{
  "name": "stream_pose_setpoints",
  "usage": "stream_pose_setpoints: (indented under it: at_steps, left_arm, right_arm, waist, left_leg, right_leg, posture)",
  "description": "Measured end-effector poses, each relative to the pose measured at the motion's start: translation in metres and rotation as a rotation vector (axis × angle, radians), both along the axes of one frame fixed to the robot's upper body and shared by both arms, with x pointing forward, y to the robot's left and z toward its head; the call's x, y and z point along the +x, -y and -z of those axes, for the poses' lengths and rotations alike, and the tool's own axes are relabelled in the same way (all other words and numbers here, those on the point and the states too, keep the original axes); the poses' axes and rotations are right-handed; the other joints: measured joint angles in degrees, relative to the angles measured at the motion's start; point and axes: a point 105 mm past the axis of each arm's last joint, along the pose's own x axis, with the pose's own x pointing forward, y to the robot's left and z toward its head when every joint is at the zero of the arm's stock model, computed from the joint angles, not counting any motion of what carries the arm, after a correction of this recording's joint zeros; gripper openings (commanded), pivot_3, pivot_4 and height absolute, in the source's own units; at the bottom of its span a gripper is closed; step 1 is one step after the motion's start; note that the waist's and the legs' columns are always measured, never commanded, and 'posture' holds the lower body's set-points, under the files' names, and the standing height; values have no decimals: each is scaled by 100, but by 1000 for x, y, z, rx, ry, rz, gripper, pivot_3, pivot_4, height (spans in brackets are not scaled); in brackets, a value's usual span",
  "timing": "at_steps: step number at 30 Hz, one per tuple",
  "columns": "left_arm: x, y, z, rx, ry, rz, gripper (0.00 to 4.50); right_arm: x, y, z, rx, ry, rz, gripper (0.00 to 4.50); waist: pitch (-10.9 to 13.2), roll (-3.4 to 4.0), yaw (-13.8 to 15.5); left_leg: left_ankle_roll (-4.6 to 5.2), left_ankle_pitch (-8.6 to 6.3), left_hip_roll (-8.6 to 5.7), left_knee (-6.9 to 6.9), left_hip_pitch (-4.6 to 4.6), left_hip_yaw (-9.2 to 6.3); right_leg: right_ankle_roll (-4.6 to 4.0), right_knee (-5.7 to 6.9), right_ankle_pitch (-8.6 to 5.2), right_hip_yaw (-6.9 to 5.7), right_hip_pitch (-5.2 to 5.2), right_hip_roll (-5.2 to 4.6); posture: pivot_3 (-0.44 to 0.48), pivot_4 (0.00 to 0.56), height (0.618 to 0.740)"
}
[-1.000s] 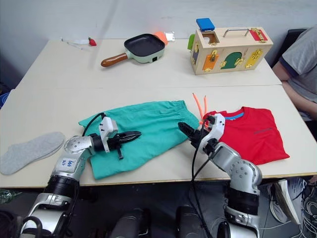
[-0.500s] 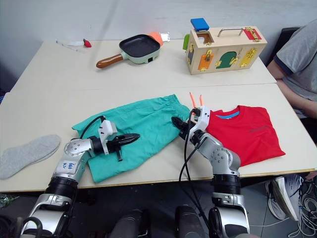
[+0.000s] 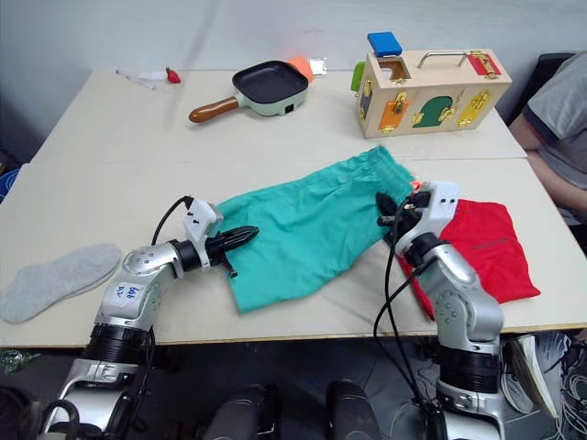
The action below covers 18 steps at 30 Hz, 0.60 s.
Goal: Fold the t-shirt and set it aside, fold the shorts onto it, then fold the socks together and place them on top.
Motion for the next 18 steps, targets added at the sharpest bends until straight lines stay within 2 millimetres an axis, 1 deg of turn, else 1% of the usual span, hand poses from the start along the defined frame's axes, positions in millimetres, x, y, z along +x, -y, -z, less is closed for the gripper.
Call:
stream_pose_setpoints:
  at_steps: [1, 2, 3, 6, 9, 11, 13, 16, 18]
  left_arm:
    - [0, 0, 2, 4, -11, -4, 0]
    - [1, 0, 4, 7, -24, -12, 0]
    - [1, -1, 5, 8, -31, -17, 0]
    - [0, -4, 8, 26, -45, -23, 0]
    - [-3, -13, 12, 50, -60, -39, 0]
    - [-5, -16, 12, 58, -61, -43, 0]
    - [-6, -26, 11, 62, -61, -63, 0]
    - [-6, -38, 9, 65, -58, -94, 0]
    - [-6, -45, 8, 72, -57, -106, 0]
  right_arm:
    - [-4, -11, -5, -92, 40, -40, 43]
    - [-10, -28, -7, -172, 78, -100, 43]
    - [-14, -42, -6, -210, 95, -148, 43]
    - [-25, -93, 11, -279, 97, -311, 43]
    - [-30, -127, 26, -336, 91, -405, 43]
    - [-31, -137, 36, -372, 80, -434, 43]
    - [-32, -146, 52, -420, 60, -470, 43]
    - [-32, -152, 63, -415, 31, -500, 43]
    - [-33, -156, 65, -406, 25, -528, 471]
  waist:
    - [0, 0, -10]
    - [0, 0, -19]
    - [0, 0, -18]
    - [0, 0, 13]
    - [0, 0, 19]
    - [0, 0, 31]
    - [0, -1, 34]
    - [0, -1, 23]
    - [0, 0, 15]
  left_leg:
    - [-4, 0, 4, 0, 3, 2]
    - [-10, 1, 11, -1, 7, 3]
    - [-15, 2, 16, 0, 8, 3]
    - [-20, 5, 19, 2, 8, 2]
    - [-15, 3, 16, 8, 5, 3]
    - [-12, 1, 15, 9, 5, -2]
    - [-11, -1, 13, 10, 5, -2]
    - [-12, -1, 14, 8, 5, -3]
    - [-14, -1, 14, 8, 5, -4]
  right_leg:
    - [0, -6, 0, 0, -1, 2]
    - [-1, -6, 0, 0, 0, 8]
    - [-1, -6, -1, 0, 0, 13]
    - [-3, -1, -2, -2, -1, 15]
    - [-3, -2, -2, 0, 1, 12]
    - [-3, -3, -2, -3, 6, 9]
    - [-3, -6, -2, -3, 7, 7]
    - [-3, -7, -2, -4, 5, 7]
    - [-3, -6, -2, -4, 3, 7]
  posture:
    - [0, 150, 740]
    - [0, 150, 740]
    - [0, 150, 740]
    - [0, 150, 740]
    - [0, 150, 740]
    - [0, 150, 740]
    - [0, 150, 740]
    - [0, 150, 740]
    - [0, 150, 740]
